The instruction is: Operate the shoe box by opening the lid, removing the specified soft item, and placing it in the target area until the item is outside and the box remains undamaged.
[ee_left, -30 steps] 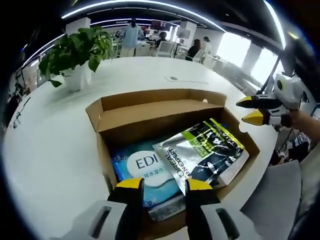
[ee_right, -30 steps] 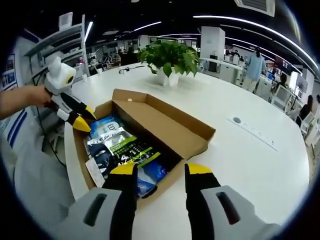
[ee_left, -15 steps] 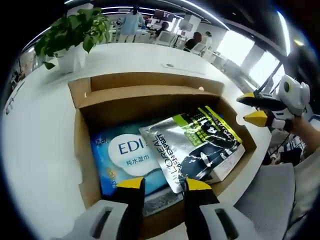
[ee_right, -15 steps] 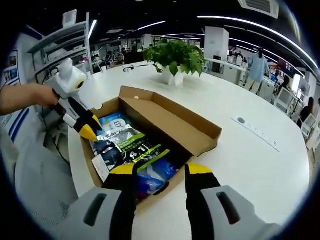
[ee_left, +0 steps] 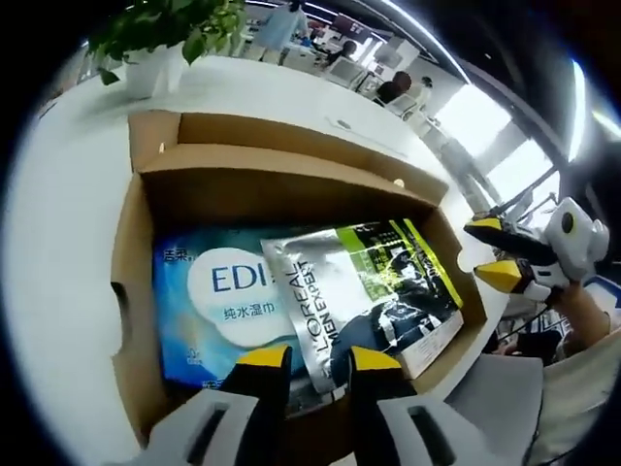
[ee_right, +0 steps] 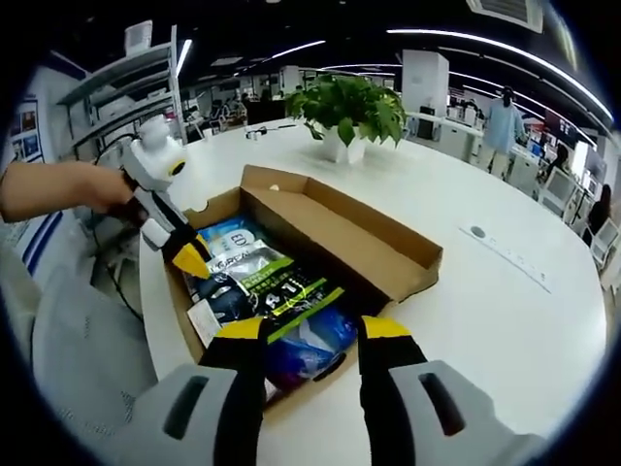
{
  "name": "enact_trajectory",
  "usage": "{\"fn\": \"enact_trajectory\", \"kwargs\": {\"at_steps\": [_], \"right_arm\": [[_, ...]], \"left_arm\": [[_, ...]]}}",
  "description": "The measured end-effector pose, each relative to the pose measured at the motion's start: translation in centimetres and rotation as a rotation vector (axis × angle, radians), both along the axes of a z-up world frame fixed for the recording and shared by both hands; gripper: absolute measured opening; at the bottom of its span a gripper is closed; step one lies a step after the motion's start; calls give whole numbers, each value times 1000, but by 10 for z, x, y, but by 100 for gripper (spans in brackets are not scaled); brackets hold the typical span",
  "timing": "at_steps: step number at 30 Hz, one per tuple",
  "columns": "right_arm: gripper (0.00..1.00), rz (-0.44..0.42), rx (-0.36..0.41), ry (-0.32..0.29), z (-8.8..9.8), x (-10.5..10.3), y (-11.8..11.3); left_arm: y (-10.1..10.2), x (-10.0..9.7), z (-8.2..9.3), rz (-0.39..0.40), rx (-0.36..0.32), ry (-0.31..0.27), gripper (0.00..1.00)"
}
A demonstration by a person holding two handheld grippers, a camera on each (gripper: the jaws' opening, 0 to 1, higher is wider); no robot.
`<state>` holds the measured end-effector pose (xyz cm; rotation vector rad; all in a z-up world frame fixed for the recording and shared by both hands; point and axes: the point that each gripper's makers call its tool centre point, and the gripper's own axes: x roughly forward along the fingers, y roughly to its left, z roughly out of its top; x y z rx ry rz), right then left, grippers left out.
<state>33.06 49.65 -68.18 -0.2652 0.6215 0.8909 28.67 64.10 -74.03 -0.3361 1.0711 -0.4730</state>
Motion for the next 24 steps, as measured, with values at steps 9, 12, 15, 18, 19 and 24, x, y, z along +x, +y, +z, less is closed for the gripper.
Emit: {"fn": "enact_trajectory", "kwargs": {"at_steps": [9, 12, 15, 18, 19, 24], "right_arm": [[35, 13, -12, 65, -9, 5, 11], [34, 20, -12, 86, -11, 6, 16], [33, 34, -25, 101, -16, 7, 22], [32, 41, -35, 121, -22, 8, 26], [32, 41, -39, 127, -23, 8, 27], [31, 58, -70, 155, -32, 6, 31]], "left_arm": [[-4, -1, 0, 39, -75, 54, 17], [-3, -1, -1, 36, -66, 53, 9], [-2, -1, 1, 43, -79, 48, 4], [-4, -2, 2, 44, -92, 47, 1], [-4, -2, 3, 42, -92, 46, 1], [-4, -3, 4, 27, -87, 35, 0]]}}
